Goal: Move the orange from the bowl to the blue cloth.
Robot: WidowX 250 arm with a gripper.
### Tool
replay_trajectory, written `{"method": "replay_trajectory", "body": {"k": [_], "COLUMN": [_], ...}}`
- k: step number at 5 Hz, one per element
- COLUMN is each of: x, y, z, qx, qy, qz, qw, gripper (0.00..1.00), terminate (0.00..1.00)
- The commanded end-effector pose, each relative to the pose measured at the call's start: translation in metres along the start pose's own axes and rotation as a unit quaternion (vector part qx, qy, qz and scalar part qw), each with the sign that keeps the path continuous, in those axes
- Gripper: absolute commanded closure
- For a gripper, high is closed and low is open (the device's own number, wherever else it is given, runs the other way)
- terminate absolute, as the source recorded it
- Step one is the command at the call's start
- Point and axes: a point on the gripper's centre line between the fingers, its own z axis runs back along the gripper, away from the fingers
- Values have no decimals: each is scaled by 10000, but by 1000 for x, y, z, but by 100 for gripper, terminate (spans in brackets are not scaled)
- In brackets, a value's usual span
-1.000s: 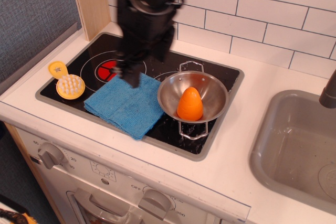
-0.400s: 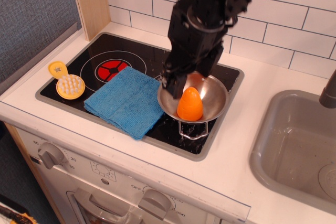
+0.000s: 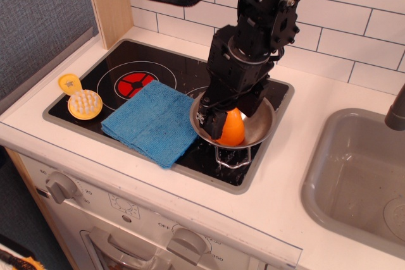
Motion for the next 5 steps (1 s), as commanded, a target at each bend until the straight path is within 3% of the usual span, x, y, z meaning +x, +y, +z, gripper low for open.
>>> {"method": "replay_trajectory", "body": {"k": [1,4,5], "x": [4,7,13], "y": [-11,-11,-21], "z": [-6,5,31], "qx": [-99,-185,-510], "qy": [-11,-76,-203], "qz": [45,191,145], "qw": [9999,9996,9984], "gripper": [100,100,100], "terminate": [0,0,0]}}
